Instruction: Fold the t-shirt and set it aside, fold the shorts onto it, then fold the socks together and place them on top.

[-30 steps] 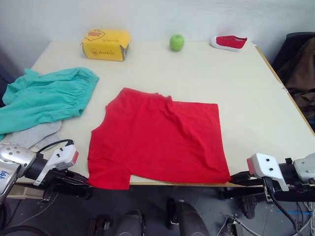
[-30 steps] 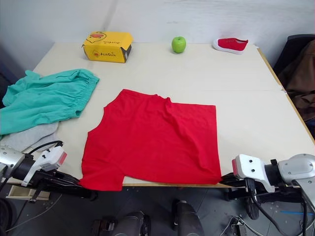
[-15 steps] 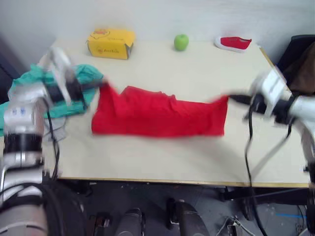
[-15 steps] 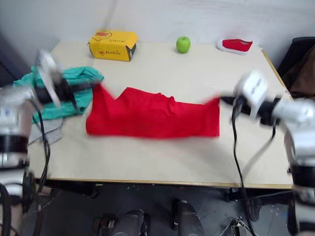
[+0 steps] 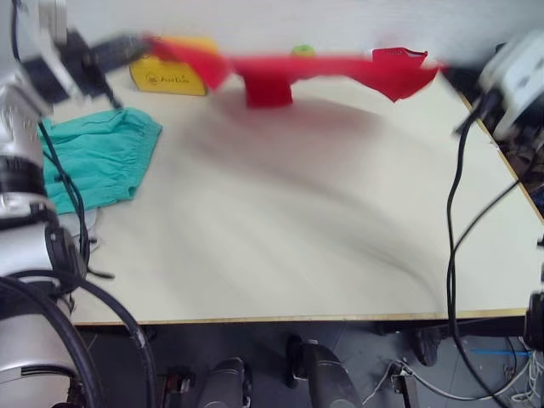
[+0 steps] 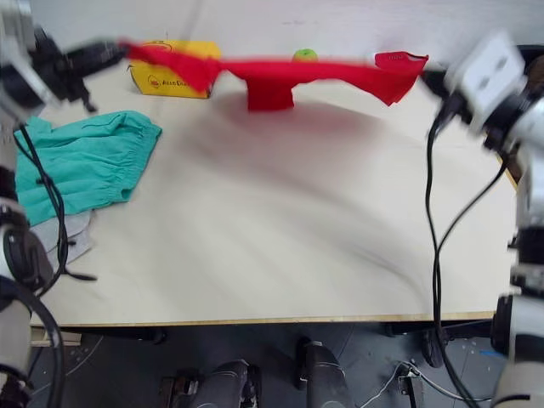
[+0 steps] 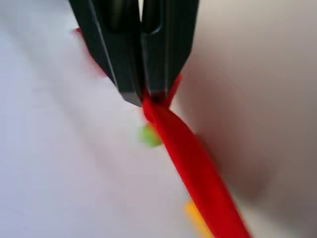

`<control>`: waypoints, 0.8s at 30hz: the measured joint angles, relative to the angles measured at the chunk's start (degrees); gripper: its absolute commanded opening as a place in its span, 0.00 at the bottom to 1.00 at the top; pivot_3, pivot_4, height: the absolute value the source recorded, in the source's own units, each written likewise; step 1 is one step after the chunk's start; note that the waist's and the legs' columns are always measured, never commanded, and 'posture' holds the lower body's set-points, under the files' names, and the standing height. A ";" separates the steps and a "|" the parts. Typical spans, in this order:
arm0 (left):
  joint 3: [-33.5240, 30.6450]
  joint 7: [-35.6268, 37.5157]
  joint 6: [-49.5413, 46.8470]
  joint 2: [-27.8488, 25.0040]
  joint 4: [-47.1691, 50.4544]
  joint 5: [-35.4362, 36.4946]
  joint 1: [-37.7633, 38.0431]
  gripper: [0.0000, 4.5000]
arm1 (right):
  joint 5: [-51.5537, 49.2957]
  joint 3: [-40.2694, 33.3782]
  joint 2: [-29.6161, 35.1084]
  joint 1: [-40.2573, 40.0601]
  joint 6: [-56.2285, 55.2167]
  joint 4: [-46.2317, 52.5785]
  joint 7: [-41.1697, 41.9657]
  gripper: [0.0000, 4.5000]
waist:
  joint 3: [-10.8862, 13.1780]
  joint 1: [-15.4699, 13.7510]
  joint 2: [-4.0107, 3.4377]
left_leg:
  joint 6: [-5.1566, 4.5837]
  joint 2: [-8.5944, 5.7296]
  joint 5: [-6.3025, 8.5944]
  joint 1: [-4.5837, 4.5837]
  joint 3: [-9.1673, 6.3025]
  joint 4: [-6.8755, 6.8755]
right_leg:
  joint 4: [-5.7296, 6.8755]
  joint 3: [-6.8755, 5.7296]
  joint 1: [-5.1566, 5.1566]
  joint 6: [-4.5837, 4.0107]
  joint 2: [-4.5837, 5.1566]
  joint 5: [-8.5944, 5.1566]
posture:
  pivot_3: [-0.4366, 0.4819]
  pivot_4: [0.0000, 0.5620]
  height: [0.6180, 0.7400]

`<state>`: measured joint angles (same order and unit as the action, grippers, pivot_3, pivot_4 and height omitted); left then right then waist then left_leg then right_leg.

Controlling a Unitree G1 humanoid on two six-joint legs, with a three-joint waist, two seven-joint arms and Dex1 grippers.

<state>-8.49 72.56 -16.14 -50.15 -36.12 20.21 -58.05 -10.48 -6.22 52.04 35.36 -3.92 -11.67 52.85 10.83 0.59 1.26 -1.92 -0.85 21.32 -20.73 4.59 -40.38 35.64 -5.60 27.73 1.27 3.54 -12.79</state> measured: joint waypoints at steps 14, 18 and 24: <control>0.80 8.97 -16.54 -11.37 48.80 8.01 52.28 0.00 | -5.47 0.81 5.93 -33.65 5.89 16.17 16.03 0.00 | 0.08 -0.97 -0.14 | 0.19 0.16 0.16 1.60 -0.04 0.32 | -0.12 0.23 -1.27 -0.51 -0.04 -0.25 | 0.48 0.27 1.00; -2.43 12.30 -18.39 -15.37 52.35 10.97 57.78 0.00 | -8.04 0.78 8.98 -36.18 8.48 17.27 21.80 0.00 | 0.08 -0.97 -0.14 | 0.22 0.19 0.18 1.62 -0.07 0.32 | -0.12 0.17 -1.28 -0.58 -0.06 -0.30 | 0.48 0.27 1.00; -5.95 13.48 -20.99 -20.69 54.33 15.04 62.77 0.00 | -9.51 0.80 11.92 -37.01 9.31 17.18 28.38 0.00 | 0.08 -1.16 -0.14 | 0.24 0.21 0.20 1.62 -0.09 0.33 | -0.14 0.14 -1.29 -0.61 -0.09 -0.33 | 0.48 0.27 1.00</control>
<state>-14.44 86.03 -37.13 -70.83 18.20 35.26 4.72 -20.00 -5.42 63.96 -1.64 5.39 5.52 81.23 10.91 -0.57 1.11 -1.68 -0.64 21.52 -19.11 4.50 -40.05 35.50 -5.45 26.44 0.66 3.46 -13.12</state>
